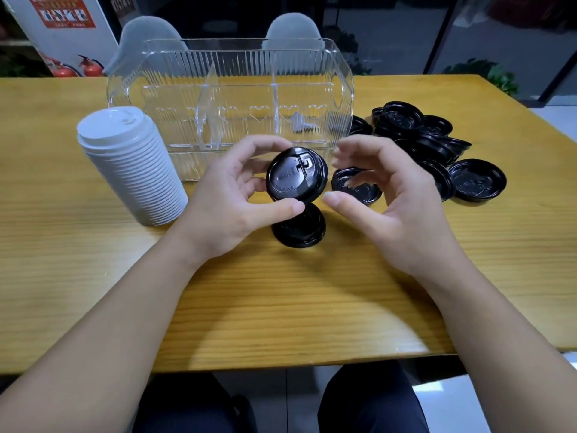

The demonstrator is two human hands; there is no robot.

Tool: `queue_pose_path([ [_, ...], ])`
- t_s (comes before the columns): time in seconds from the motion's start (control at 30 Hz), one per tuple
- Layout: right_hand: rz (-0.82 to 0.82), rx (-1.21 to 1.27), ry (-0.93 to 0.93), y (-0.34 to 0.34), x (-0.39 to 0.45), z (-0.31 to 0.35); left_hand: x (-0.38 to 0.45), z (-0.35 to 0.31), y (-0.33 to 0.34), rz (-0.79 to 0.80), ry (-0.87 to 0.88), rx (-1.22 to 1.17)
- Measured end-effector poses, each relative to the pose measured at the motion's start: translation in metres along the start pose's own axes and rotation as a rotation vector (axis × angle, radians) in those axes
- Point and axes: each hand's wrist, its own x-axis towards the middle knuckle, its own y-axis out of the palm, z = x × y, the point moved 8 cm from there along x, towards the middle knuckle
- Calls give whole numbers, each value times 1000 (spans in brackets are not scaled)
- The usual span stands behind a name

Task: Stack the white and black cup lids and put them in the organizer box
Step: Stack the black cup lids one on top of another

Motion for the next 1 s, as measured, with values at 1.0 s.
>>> queue_pose_path([
  [1.0, 208, -224, 112, 27, -3, -26, -8, 24, -1, 253, -242, 509],
])
